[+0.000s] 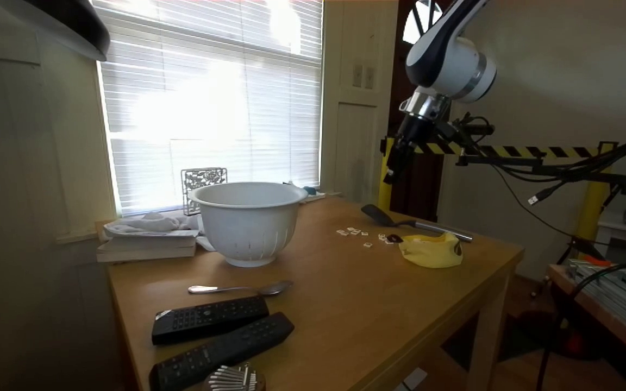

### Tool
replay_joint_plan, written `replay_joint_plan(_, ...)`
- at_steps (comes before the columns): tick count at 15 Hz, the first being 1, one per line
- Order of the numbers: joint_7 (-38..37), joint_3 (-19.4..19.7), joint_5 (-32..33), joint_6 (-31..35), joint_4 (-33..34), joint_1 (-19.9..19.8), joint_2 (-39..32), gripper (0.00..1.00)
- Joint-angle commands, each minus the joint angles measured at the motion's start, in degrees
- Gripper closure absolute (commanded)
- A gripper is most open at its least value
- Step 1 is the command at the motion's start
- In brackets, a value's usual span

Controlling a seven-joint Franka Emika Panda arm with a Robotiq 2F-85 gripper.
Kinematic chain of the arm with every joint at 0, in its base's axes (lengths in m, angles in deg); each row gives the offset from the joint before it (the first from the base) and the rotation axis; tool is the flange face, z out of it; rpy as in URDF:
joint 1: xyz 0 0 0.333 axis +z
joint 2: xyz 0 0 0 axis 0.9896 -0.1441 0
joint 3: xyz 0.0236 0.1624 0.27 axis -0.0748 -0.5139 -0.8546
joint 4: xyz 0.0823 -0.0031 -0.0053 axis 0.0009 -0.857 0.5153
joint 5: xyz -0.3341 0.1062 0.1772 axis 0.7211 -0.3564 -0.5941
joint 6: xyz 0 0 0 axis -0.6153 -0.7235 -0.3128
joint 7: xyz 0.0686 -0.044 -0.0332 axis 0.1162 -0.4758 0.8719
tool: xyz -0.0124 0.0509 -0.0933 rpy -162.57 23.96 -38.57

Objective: Move the small objects on the table

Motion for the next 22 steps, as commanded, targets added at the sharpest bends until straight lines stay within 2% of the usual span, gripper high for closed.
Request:
replay_joint_plan(1, 0.0, -0.1, -0.3, 0.0, 0.9, 0.0, -1.9, 0.74)
replay_joint_plan(3, 0.0, -0.1, -0.4, 0.0, 2.4, 0.0, -4.5, 0.84)
replay_joint_plan(4, -0.1, -0.1, -0.4, 0.0, 2.8, 0.0, -5.1, 0.84)
replay_joint_plan(5, -0.1, -0.1, -0.4, 0.0, 3.0, 0.0, -5.2, 0.96)
replay_joint_plan(7, 4.4, -2.5, -5.1, 1.5, 4.2, -1.4, -7.2, 1.0)
replay_joint_plan(12, 7.8, -6.0, -9.4, 3.3, 7.5, -1.8, -12.8, 1.0)
replay_joint_plan(16, 7.0, -6.9, -8.7, 7.3, 11.4, -2.0, -18.4, 1.0)
replay_joint_plan(18, 5.6, -6.0, -7.0, 9.0, 13.2, -1.9, -21.4, 1.0)
replay_joint_plan(22, 3.1, -3.9, -6.1, 8.3, 17.0, -1.7, -26.9, 1.0)
